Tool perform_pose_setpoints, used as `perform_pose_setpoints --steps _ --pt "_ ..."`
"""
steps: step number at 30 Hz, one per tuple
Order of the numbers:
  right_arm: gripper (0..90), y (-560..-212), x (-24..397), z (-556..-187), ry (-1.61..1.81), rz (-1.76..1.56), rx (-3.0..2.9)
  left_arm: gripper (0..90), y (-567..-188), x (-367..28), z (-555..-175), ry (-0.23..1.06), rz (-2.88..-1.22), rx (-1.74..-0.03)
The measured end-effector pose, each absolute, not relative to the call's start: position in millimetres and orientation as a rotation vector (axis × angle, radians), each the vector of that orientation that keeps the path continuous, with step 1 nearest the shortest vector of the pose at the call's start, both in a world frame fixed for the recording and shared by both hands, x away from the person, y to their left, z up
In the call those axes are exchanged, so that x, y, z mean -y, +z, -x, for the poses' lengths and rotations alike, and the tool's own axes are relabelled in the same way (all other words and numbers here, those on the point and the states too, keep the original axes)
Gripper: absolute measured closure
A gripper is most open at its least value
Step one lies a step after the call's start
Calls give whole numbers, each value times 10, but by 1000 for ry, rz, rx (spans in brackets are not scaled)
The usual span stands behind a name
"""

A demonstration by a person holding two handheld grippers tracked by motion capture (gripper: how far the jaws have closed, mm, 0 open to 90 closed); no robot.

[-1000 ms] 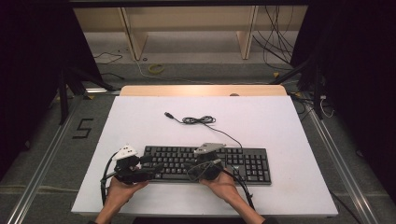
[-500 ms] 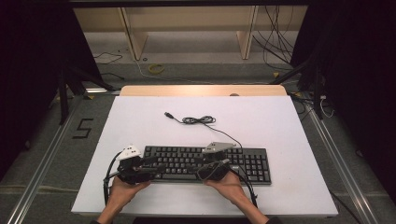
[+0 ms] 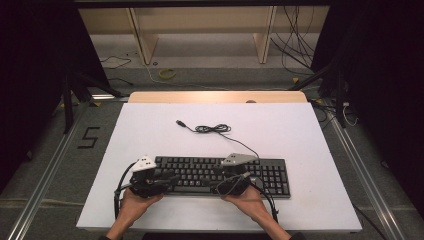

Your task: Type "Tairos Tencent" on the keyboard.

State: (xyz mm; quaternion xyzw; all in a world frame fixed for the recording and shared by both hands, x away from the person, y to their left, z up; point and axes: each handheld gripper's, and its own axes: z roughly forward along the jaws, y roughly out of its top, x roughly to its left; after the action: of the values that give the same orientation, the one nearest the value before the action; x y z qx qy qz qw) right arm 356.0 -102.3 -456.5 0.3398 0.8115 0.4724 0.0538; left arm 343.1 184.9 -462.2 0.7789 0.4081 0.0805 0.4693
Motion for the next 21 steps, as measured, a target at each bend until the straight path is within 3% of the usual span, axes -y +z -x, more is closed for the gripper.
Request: perform_pose_setpoints --steps 16,21 --pt "375 -4554 1121 -3483 1447 -1037 -2455 880 -4655 -1726 -3510 189 -1996 -1006" --pt "371 -4544 1148 -3457 1456 -1032 -2450 890 -4686 -1710 -3540 177 -2014 -1033"
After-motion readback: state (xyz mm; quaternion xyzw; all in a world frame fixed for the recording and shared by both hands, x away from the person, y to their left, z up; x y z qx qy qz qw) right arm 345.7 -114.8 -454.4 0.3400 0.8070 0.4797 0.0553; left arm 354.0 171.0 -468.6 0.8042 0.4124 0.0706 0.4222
